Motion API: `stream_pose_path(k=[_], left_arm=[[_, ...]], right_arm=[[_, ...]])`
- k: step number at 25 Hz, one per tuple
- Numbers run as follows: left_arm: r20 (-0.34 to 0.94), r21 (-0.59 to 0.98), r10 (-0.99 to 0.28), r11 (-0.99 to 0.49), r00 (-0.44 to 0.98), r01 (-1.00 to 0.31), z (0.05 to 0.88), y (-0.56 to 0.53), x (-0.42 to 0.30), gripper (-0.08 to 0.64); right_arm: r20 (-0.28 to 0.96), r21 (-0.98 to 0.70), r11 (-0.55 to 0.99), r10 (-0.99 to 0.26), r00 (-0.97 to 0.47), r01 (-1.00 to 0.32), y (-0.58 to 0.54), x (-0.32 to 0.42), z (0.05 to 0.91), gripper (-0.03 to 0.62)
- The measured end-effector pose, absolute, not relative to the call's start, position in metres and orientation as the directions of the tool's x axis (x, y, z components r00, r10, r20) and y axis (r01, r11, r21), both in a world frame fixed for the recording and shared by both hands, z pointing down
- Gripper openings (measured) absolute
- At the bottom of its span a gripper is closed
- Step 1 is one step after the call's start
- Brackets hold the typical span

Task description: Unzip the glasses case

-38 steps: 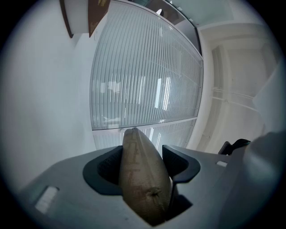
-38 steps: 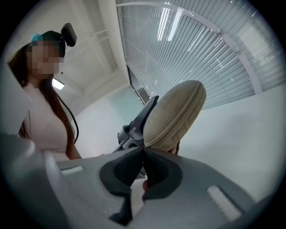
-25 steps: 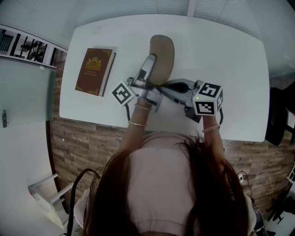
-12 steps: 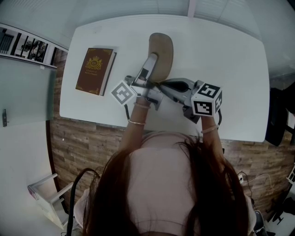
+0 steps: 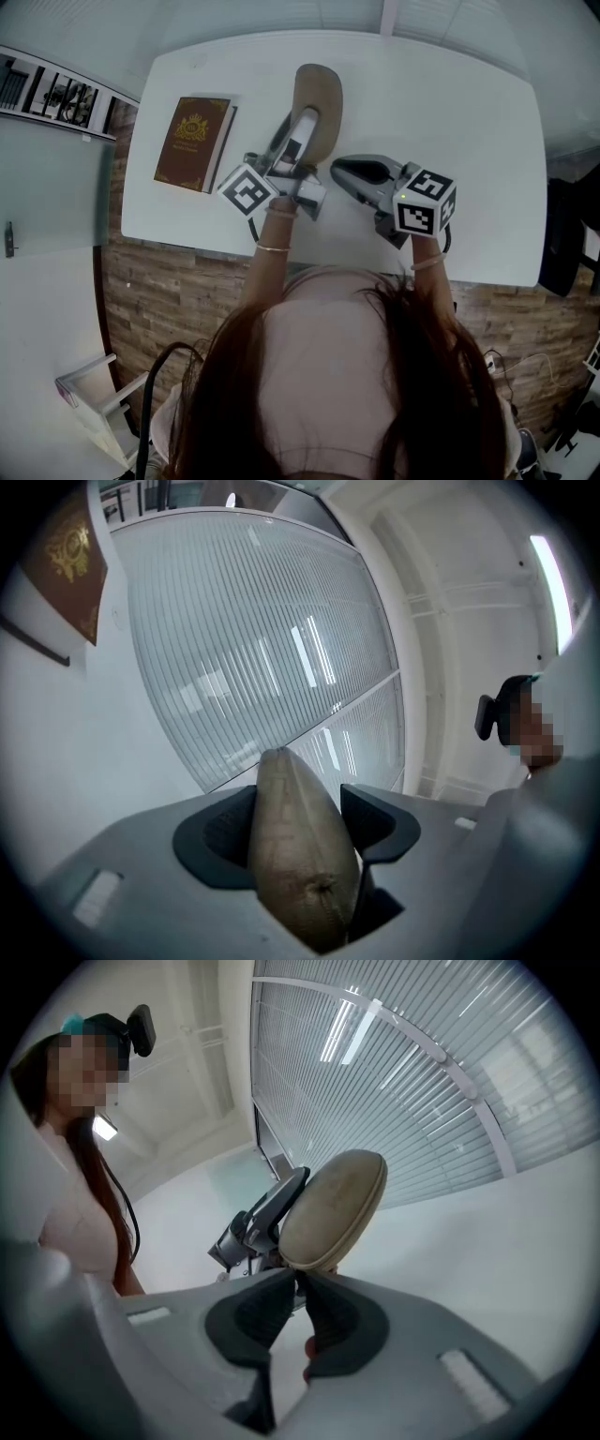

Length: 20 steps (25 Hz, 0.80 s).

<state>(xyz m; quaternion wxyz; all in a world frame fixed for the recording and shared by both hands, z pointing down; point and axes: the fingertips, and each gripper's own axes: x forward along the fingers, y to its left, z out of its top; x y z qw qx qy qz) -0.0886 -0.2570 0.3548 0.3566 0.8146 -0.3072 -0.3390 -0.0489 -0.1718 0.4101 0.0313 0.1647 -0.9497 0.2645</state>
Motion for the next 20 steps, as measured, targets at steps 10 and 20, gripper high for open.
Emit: stream_pose_path(k=[10,20], left_arm=[[-0.228,0.632,-0.753,-0.596,0.617,-0.494,0.350,-0.244,-0.078,0.289],[-0.197,0.517,-0.760,-0.617,0.619,-0.593,0.346,-0.222,-0.063,0.290]], right_arm=[[0.152,-0.416,0.807,-0.393,-0.907,-0.419,-0.171,-0.034,0.409,0.040],[0.136,-0.335,0.791,-0.498,-0.857,-0.513,-0.166,-0.004,0.401,0.038]])
